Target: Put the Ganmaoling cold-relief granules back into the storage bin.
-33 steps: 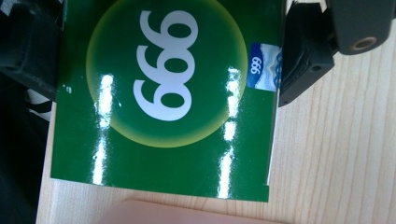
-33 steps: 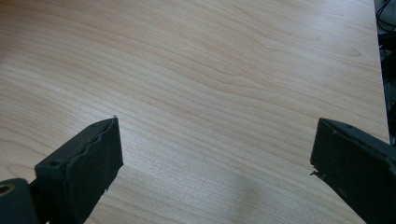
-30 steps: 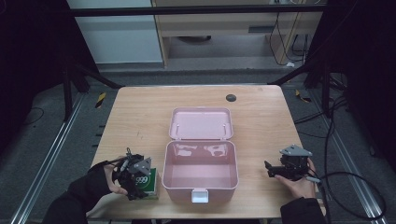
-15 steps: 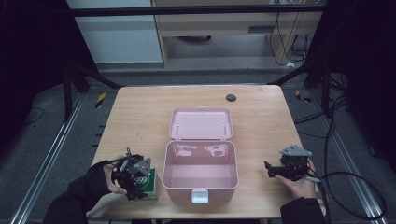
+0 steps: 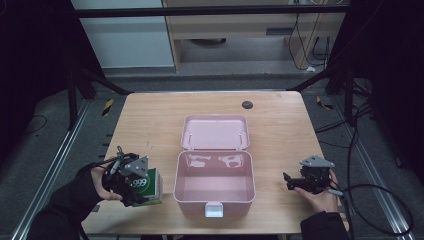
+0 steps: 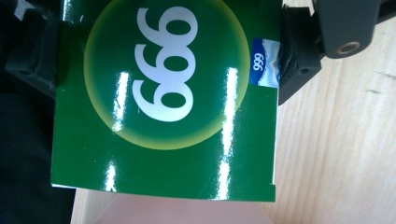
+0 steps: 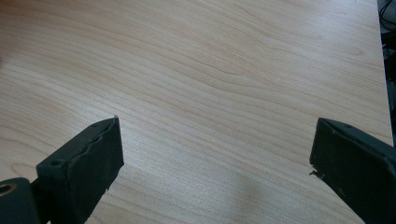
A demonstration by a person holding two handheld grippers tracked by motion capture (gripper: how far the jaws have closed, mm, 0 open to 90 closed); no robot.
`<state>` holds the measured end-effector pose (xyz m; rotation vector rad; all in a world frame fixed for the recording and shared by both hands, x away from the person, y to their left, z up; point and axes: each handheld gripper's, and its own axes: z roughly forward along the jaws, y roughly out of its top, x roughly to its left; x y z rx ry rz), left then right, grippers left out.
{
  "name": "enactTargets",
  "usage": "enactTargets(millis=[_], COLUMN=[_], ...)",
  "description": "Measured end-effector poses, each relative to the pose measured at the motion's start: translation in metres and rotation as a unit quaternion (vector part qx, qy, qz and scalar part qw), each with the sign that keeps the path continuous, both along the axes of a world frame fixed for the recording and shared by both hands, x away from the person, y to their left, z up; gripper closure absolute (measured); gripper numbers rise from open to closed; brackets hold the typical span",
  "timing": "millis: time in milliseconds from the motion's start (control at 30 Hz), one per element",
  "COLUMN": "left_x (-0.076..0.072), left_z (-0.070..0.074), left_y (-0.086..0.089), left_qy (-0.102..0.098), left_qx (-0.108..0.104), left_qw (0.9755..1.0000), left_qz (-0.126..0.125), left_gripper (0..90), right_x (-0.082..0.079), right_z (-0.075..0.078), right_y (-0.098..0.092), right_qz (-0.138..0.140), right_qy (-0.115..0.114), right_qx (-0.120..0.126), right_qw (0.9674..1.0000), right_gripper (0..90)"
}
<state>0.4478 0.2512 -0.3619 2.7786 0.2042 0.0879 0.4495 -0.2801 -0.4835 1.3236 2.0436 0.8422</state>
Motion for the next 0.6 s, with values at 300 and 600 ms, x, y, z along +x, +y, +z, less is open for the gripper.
enactTargets(millis=[300, 600], left_x=[0.000, 0.001], left_z=[0.028, 0.054], left_y=[-0.005, -0.011], left_qy=[-0.009, -0.021], left_qx=[-0.005, -0.013], left_qw=[0.9999, 0.9997], left_qz=[-0.001, -0.006], left_gripper=[14.6, 14.6], right_x=[0.000, 0.000], right_z=[0.000, 0.000], right_y=[0.000, -0.001], right_qz=[0.000, 0.001], right_qy=[0.000, 0.000], right_qx=[0.000, -0.001], right_qw=[1.0000, 1.0000], right_gripper=[3.2, 3.1])
